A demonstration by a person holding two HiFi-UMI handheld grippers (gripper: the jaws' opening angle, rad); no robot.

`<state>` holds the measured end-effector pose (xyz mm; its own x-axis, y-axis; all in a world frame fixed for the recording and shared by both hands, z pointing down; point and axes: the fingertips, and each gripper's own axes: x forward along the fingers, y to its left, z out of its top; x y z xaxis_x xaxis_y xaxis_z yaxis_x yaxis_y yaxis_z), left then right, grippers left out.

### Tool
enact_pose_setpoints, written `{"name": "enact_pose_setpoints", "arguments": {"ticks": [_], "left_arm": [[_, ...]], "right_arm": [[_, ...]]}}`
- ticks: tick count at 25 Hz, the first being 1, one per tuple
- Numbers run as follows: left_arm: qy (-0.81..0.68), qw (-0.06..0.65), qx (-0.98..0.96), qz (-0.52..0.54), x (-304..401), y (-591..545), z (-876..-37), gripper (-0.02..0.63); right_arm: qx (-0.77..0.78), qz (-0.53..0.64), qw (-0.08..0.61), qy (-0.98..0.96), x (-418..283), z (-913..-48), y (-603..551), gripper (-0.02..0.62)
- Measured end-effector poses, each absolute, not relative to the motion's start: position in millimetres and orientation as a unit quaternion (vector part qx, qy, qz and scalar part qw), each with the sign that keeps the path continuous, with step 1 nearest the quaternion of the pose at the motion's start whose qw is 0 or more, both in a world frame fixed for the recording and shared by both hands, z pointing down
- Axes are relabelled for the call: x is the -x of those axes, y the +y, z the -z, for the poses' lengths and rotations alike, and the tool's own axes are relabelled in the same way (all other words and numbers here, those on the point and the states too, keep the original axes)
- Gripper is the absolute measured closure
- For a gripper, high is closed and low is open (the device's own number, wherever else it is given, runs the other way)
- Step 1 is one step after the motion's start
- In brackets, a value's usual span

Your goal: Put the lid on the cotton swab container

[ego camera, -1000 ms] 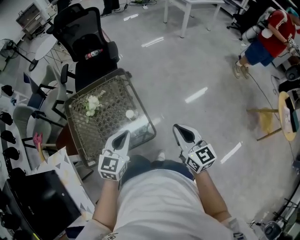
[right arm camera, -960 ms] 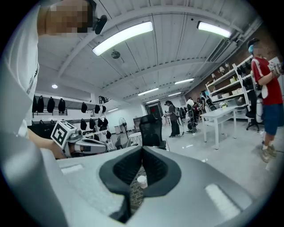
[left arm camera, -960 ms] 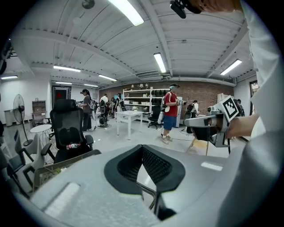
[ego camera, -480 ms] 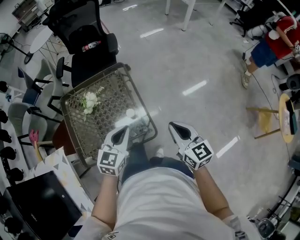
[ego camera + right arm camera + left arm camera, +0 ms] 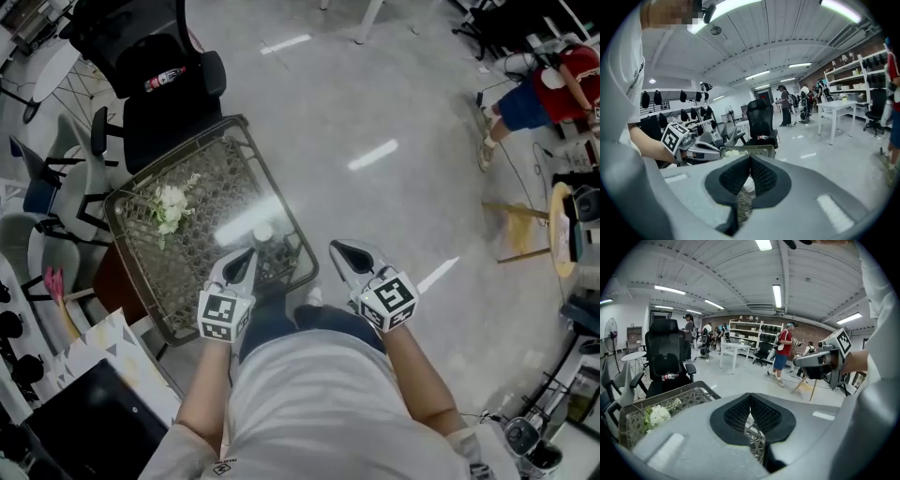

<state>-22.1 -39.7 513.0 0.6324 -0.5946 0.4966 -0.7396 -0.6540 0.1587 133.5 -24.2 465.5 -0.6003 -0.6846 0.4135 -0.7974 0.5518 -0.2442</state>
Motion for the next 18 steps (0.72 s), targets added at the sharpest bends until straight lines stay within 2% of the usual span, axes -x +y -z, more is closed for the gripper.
{"name": "enact_pose_setpoints", "arguments": {"ticks": [18], "left_arm": [[-0.291, 0.238, -0.886, -0.271, 37.1, -82.5, -627.6, 0.597]], "right_arm": [[-0.410, -0.288, 0.237, -0.832, -89.1, -570.4, -60.9, 0.592]]}}
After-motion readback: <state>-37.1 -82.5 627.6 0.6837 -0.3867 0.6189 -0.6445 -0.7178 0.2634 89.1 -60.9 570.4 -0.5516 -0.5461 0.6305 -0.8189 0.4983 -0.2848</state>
